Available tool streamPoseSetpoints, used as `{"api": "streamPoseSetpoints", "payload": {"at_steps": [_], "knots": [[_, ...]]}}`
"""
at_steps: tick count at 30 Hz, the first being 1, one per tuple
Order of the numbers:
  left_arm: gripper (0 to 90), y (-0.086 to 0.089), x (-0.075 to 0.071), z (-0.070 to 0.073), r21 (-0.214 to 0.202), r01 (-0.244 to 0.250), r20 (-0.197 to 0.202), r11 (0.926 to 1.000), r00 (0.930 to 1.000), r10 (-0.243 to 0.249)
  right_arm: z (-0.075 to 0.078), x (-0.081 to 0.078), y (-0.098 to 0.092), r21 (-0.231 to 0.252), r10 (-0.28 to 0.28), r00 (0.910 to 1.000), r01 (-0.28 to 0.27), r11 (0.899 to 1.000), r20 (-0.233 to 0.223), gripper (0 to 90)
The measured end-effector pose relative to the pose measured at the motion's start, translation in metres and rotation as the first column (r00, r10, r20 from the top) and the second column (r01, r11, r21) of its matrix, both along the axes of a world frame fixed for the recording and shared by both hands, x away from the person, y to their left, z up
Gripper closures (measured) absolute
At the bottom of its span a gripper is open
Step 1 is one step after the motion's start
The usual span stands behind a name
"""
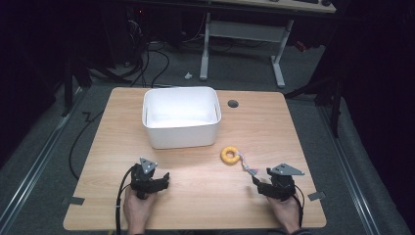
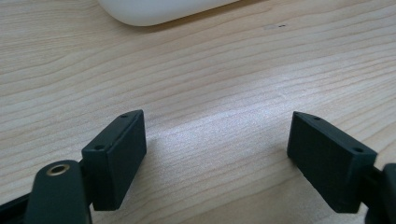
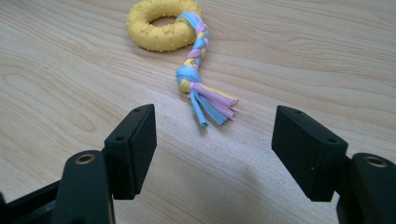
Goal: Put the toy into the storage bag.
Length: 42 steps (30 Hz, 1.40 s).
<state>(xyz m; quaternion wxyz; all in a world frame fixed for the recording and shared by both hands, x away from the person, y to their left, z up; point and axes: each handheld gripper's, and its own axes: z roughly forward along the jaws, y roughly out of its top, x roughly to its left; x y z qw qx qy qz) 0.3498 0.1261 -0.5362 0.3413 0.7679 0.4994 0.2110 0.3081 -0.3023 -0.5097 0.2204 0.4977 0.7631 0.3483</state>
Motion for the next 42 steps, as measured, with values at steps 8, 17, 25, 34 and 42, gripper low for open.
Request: {"api": "streamPoseSetpoints", "payload": {"at_steps": [8,17,25,34,42], "knots": [[19.8,0.000,0.000,0.000,0.002,0.008,0.000,1.0000,1.0000,-0.008,0.007,0.005,-0.011,0.067,0.033,0.9990,-0.031,0.997,-0.028,37.4],[19.2,-0.001,0.000,0.000,0.002,0.011,-0.001,0.9999,0.9999,-0.011,0.023,0.021,-0.009,0.105,0.109,0.9931,-0.104,0.989,-0.043,44.4],[18.7,-0.001,0.000,0.000,0.003,0.012,-0.001,0.9999,0.9999,-0.012,0.036,0.040,-0.001,0.101,0.143,0.9888,-0.137,0.985,-0.045,45.9],[18.4,-0.001,0.000,0.000,0.003,0.020,-0.002,0.9998,0.9998,-0.020,0.043,0.060,0.010,0.098,0.158,0.9852,-0.151,0.984,-0.067,44.6],[15.2,-0.002,0.001,0.000,0.007,0.033,-0.007,0.9994,0.9994,-0.033,0.044,0.078,0.021,0.085,0.170,0.9820,-0.163,0.983,-0.083,45.4]]}}
